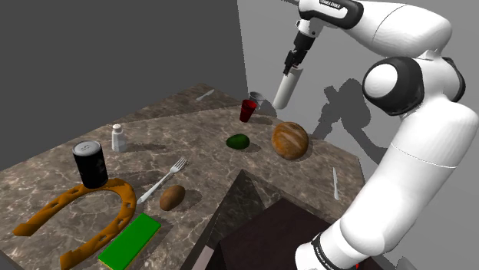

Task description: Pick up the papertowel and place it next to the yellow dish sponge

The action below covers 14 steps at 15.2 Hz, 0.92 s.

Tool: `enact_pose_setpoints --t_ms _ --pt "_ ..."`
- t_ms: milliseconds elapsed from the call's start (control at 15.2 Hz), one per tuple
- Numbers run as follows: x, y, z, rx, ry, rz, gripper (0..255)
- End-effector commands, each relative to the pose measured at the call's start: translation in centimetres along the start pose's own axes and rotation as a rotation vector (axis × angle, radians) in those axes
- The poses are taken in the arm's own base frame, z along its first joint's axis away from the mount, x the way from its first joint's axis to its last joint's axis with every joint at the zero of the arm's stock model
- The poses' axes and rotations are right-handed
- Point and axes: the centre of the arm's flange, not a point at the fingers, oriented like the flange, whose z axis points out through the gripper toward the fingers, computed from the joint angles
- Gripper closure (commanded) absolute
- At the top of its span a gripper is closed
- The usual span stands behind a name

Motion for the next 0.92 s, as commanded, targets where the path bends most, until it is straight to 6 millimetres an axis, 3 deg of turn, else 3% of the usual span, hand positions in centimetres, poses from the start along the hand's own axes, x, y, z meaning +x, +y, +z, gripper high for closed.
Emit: enact_pose_setpoints --t_ms 0,792,858 --pt "0.0 0.0 -1.2 0.0 -0.001 0.0 255" --pt "0.4 0.4 -7.4 0.0 -0.001 0.0 255" --pt "0.1 -0.9 -7.5 0.0 -0.001 0.0 255"
